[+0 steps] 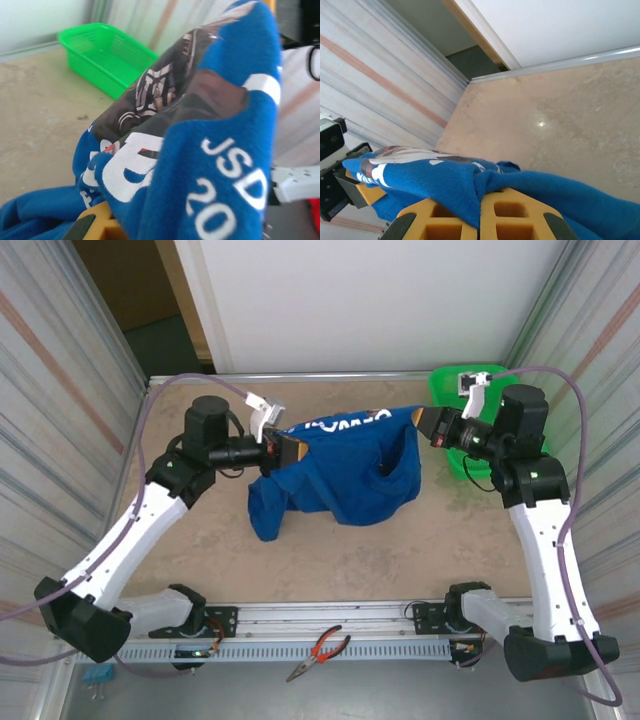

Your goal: Fold the inside-out t-shirt

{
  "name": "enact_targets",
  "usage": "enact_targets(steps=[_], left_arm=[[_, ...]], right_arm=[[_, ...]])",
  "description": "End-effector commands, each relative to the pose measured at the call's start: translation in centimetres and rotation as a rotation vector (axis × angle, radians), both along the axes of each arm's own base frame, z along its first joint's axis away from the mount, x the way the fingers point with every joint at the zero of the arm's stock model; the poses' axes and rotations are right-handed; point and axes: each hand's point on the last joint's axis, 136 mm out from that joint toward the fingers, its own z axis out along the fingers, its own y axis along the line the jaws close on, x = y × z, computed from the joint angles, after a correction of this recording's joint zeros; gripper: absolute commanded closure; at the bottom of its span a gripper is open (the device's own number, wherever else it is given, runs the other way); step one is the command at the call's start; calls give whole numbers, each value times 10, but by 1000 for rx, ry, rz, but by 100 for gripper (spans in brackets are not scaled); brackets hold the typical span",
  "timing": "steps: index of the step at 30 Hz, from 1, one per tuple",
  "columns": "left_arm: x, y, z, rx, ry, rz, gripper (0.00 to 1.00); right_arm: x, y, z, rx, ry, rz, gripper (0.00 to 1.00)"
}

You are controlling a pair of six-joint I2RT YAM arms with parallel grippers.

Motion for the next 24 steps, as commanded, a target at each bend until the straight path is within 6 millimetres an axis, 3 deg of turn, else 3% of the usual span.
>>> enact_targets(steps=[1, 5, 7, 9, 10, 12, 14, 18, 24], left_arm=[[8, 13, -38, -4, 130, 2, 100], [43, 26, -109, 103, 260, 184, 99], [50, 28, -134, 129, 320, 216, 99], [51, 23, -148, 119, 369, 200, 100], [49, 20, -152, 117, 384, 190, 100], [46, 16, -157, 121, 390, 181, 96], [43, 13, -156, 118, 383, 173, 91], [42, 13, -155, 123, 377, 180, 91], [39, 14, -153, 118, 373, 187, 92]], right_arm=[[34, -19, -51, -53, 129, -112, 100], [63, -25, -128, -89, 306, -153, 100], [72, -25, -156, -94, 371, -154, 99], [74, -26, -176, -98, 421, -173, 61], [73, -25, -178, -92, 424, -177, 51], [66, -18, -178, -96, 406, -177, 42], [54, -5, -180, -118, 398, -150, 42], [37, 25, -192, -160, 396, -88, 42], [22, 68, -235, -308, 426, 5, 38]])
